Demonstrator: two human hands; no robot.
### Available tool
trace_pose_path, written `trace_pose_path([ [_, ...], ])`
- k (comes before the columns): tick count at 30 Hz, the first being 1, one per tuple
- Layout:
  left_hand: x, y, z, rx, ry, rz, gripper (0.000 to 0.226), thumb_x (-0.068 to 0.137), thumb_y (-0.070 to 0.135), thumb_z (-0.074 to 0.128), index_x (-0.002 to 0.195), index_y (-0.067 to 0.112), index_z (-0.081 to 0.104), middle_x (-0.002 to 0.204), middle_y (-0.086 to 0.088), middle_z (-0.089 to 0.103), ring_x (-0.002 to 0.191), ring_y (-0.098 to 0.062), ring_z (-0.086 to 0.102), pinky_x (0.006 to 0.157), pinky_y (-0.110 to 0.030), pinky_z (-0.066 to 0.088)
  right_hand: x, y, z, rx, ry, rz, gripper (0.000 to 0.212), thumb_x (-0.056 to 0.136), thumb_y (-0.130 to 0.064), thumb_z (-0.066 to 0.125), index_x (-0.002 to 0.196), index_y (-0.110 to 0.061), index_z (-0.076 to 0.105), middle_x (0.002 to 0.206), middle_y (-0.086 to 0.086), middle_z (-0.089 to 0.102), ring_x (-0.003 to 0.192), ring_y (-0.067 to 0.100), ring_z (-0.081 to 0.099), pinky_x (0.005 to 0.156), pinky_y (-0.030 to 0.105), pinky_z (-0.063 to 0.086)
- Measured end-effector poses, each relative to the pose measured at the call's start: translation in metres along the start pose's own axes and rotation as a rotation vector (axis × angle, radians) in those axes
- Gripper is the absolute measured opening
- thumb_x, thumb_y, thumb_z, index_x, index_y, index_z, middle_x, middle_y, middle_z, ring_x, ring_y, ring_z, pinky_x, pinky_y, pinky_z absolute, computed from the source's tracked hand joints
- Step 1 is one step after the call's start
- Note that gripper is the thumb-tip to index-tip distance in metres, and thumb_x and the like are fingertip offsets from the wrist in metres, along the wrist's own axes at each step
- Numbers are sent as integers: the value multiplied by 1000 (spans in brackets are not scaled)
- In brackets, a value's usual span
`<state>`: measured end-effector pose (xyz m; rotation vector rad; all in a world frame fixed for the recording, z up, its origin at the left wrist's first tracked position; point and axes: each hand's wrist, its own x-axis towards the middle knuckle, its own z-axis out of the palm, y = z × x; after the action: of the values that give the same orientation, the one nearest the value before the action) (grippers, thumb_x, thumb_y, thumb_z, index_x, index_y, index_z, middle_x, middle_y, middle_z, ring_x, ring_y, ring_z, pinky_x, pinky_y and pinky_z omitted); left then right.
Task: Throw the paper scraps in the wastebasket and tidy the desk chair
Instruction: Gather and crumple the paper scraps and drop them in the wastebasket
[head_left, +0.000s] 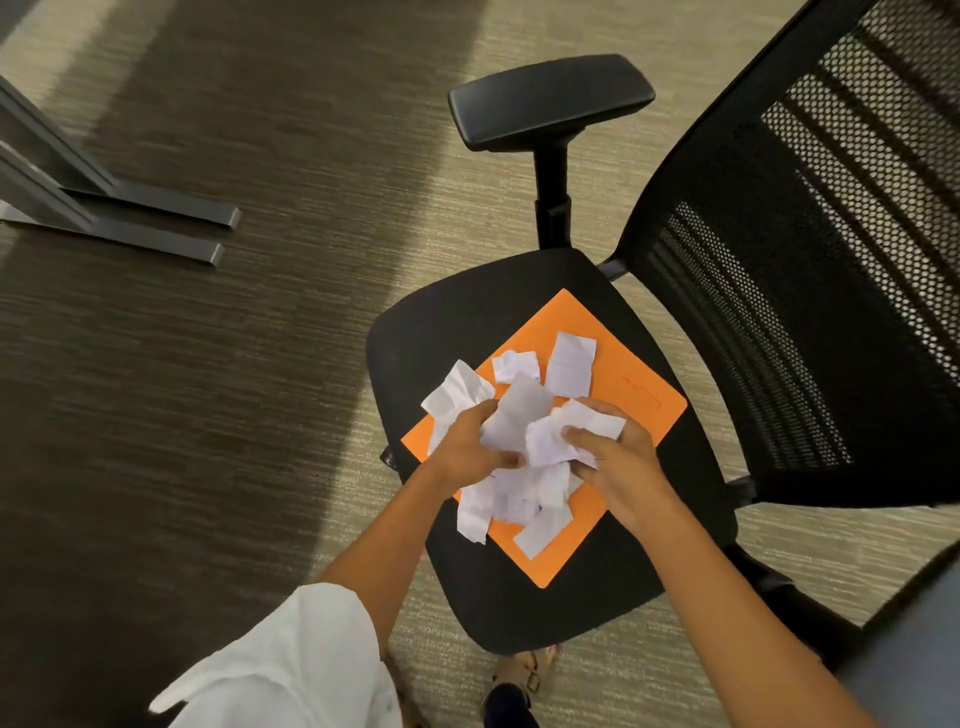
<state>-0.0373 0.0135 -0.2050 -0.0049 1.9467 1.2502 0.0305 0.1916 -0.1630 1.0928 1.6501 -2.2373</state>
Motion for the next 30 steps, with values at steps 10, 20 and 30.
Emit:
trace_pose_path([
  [10, -14, -5, -15, -721, -141, -183, 42, 95, 20, 56, 137, 19, 53, 131, -15, 63, 119, -35, 62, 94, -52, 56, 24, 30, 22, -401, 76, -31, 35, 80, -23, 83, 111, -22, 67, 110, -4, 69, 104, 21, 64, 78, 30, 54],
  [20, -12, 4, 4, -547, 70, -152, 47, 91, 13, 71, 135, 10, 56, 131, -16, 62, 121, -35, 60, 101, -59, 50, 27, 38, 27, -577, 156, -258, 36, 74, -35, 86, 103, -30, 64, 99, -19, 65, 92, 9, 61, 73, 19, 48],
  [30, -16, -5, -1, -601, 231, -120, 45, 90, 9, 72, 133, 11, 57, 129, -14, 64, 119, -35, 62, 99, -61, 51, 17, 34, 41, -229, 338, -319, 13, 96, -41, 58, 105, -34, 65, 111, -11, 69, 109, 17, 66, 87, 37, 60],
])
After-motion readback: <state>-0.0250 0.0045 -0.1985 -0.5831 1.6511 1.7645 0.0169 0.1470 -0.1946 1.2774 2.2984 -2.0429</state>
